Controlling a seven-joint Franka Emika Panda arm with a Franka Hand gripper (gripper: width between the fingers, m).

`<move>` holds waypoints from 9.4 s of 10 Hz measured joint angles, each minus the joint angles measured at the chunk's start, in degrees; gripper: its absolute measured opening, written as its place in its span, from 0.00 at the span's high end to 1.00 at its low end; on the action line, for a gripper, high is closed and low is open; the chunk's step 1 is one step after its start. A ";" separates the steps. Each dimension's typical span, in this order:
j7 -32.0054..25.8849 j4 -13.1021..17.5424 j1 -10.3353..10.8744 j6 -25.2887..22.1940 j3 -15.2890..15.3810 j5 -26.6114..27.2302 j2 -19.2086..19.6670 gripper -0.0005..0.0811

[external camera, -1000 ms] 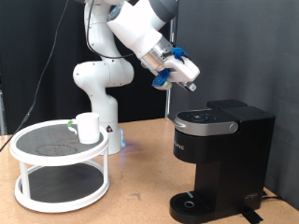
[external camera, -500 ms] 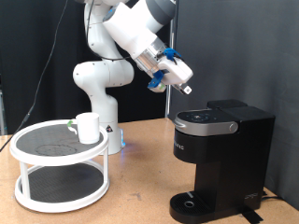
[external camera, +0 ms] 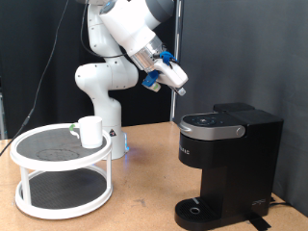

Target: Make a cup of coffee with the keurig machine

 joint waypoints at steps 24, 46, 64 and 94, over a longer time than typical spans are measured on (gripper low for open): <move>19.86 -12.25 -4.64 6.07 -0.88 -1.32 -11.31 0.99; 1.18 -17.85 -17.04 -18.56 -19.39 -21.98 -30.12 0.99; -7.87 -18.96 -19.57 -5.03 -32.95 -29.94 -17.76 0.22; -5.88 -20.25 -15.02 -10.32 -31.16 -18.26 -18.21 0.99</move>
